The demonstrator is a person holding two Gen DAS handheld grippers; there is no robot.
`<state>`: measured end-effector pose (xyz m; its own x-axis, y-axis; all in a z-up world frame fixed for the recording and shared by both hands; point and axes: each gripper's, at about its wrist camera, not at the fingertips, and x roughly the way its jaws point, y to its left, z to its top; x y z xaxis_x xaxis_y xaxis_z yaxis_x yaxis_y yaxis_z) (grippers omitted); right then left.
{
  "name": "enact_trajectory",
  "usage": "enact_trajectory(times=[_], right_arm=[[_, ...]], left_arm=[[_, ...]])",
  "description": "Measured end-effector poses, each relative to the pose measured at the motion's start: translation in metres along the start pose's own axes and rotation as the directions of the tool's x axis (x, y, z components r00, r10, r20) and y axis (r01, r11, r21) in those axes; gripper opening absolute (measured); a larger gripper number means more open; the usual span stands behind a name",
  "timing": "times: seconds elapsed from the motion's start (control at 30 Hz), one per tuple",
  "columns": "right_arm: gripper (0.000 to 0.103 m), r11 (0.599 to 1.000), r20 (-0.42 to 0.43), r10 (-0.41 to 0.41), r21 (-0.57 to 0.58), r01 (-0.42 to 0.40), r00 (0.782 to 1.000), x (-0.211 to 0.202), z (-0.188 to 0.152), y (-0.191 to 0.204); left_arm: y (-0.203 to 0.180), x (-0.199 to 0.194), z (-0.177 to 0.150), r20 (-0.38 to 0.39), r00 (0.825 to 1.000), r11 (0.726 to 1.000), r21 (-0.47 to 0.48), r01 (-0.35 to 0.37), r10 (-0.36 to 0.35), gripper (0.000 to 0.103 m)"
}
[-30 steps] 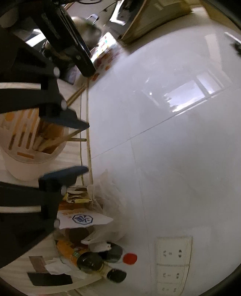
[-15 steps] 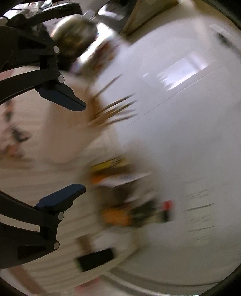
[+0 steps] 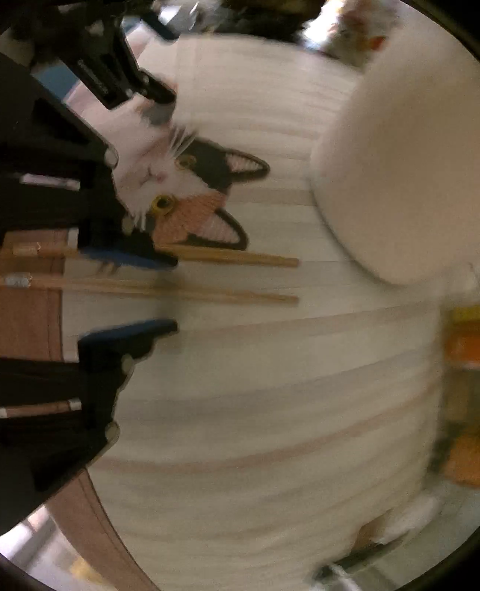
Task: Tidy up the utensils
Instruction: 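Grasp a chopstick with the left tool while the right tool grasps the last one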
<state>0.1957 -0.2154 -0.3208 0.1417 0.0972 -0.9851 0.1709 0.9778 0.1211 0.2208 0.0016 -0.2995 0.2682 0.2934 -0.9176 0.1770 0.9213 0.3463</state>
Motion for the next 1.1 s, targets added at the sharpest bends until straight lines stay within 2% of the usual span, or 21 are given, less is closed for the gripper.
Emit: enact_trajectory(times=[0.03, 0.17, 0.23, 0.3, 0.37, 0.4, 0.47, 0.5, 0.53, 0.57, 0.63, 0.73, 0.87, 0.97, 1.1], right_arm=[[0.007, 0.998, 0.003, -0.048, -0.038, 0.048, 0.999, 0.001, -0.001, 0.003], [0.007, 0.996, -0.019, -0.089, -0.028, 0.089, 0.996, -0.003, -0.007, -0.023], [0.007, 0.992, -0.026, -0.122, -0.015, 0.122, 0.992, -0.005, -0.012, -0.045], [0.007, 0.988, -0.039, -0.154, -0.007, 0.154, 0.987, -0.008, -0.018, -0.070], [0.007, 0.984, -0.053, -0.177, 0.005, 0.177, 0.983, -0.011, -0.024, -0.093], [0.007, 0.984, -0.058, -0.178, 0.013, 0.179, 0.982, -0.012, -0.026, -0.101], [0.007, 0.984, -0.067, -0.173, 0.037, 0.175, 0.983, -0.013, -0.029, -0.120], [0.007, 0.985, -0.069, -0.166, 0.045, 0.170, 0.984, -0.013, -0.030, -0.125], [0.007, 0.985, -0.070, -0.158, 0.057, 0.162, 0.985, -0.013, -0.031, -0.131], [0.007, 0.985, -0.071, -0.150, 0.070, 0.155, 0.986, -0.014, -0.032, -0.135], [0.007, 0.985, -0.069, -0.141, 0.090, 0.147, 0.988, -0.015, -0.036, -0.146], [0.007, 0.984, -0.067, -0.147, 0.095, 0.153, 0.987, -0.017, -0.034, -0.147], [0.007, 0.991, -0.066, -0.111, 0.062, 0.116, 0.992, -0.012, -0.034, -0.111], [0.007, 0.997, -0.064, -0.077, -0.005, 0.076, 0.995, -0.009, -0.031, -0.081], [0.007, 0.993, -0.068, -0.041, -0.113, 0.033, 0.997, -0.005, -0.027, -0.035]], left_arm=[[-0.006, -0.005, 0.001, 0.013, 1.000, 1.000, 0.013, 0.009, -0.009, 0.103], [-0.037, -0.027, 0.007, 0.060, 0.997, 0.995, 0.090, 0.047, -0.053, 0.103], [-0.058, -0.037, 0.012, 0.061, 0.993, 0.985, 0.140, 0.096, -0.106, 0.101], [-0.078, -0.041, 0.016, 0.022, 0.981, 0.968, 0.173, 0.184, -0.191, 0.099], [-0.097, -0.041, 0.020, -0.043, 0.959, 0.942, 0.180, 0.283, -0.279, 0.085], [-0.106, -0.038, 0.021, -0.077, 0.947, 0.931, 0.177, 0.319, -0.310, 0.082], [-0.121, -0.032, 0.020, -0.130, 0.931, 0.916, 0.180, 0.360, -0.340, 0.060], [-0.123, -0.032, 0.020, -0.131, 0.928, 0.912, 0.176, 0.369, -0.350, 0.055], [-0.124, -0.034, 0.020, -0.118, 0.929, 0.913, 0.176, 0.368, -0.351, 0.045], [-0.124, -0.036, 0.021, -0.119, 0.922, 0.903, 0.186, 0.386, -0.369, 0.027], [-0.124, -0.038, 0.020, -0.113, 0.933, 0.913, 0.193, 0.359, -0.343, 0.005], [-0.104, -0.032, 0.017, -0.099, 0.950, 0.934, 0.175, 0.310, -0.297, 0.004], [-0.053, -0.016, 0.012, -0.102, 0.969, 0.968, 0.087, 0.235, -0.226, 0.004], [-0.014, -0.009, 0.005, -0.101, 0.979, 0.984, 0.031, 0.178, -0.174, 0.004], [0.008, 0.002, -0.004, -0.132, 0.980, 0.988, 0.007, 0.153, -0.150, 0.004]])
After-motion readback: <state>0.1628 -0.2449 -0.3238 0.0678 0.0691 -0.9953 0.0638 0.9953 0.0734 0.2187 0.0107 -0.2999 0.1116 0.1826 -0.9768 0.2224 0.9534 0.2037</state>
